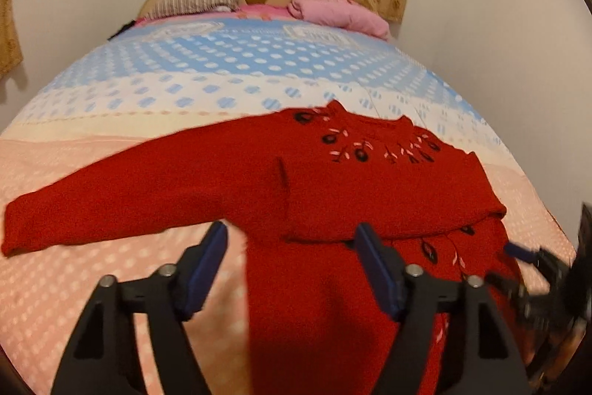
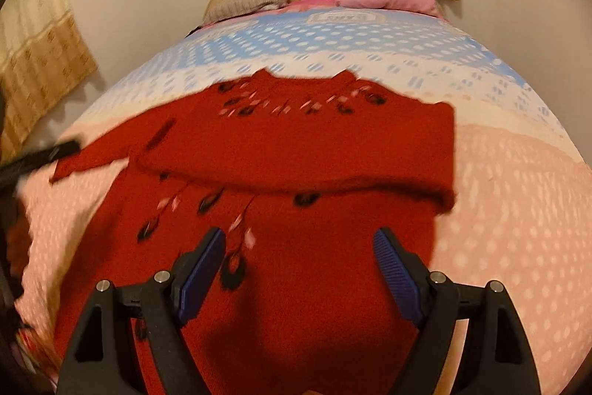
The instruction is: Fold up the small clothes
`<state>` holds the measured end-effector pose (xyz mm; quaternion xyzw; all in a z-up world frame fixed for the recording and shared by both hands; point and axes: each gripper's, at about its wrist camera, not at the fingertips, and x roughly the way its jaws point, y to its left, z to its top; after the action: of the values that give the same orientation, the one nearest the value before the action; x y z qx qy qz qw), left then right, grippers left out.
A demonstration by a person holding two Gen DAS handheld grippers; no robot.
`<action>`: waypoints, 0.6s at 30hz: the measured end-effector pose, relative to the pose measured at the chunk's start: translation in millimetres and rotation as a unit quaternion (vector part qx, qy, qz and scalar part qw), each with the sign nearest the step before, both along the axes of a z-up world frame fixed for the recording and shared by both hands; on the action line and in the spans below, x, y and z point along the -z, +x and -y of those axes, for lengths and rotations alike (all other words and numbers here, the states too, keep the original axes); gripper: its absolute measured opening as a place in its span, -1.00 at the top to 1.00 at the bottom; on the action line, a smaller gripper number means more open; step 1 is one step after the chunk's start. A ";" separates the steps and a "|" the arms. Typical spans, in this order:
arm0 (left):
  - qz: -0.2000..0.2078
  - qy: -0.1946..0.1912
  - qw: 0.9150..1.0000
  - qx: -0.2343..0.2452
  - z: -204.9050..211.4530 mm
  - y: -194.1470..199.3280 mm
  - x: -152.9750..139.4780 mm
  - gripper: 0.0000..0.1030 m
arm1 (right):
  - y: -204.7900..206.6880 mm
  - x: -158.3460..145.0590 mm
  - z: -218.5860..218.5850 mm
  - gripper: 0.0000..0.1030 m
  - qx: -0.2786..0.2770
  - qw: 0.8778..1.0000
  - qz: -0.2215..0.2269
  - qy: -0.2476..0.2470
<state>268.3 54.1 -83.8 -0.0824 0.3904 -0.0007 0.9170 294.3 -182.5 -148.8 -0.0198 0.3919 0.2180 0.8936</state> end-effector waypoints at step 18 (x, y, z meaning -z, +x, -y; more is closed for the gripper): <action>0.003 -0.044 0.999 0.006 -1.0 27.8 21.2 0.98 | -21.5 29.4 2.3 -0.61 -0.006 1.000 0.000 0.018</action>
<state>296.1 55.1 -105.1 -0.1203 0.3873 -0.0232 0.9138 272.8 -184.9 -178.2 -0.0066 0.3875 0.2303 0.8926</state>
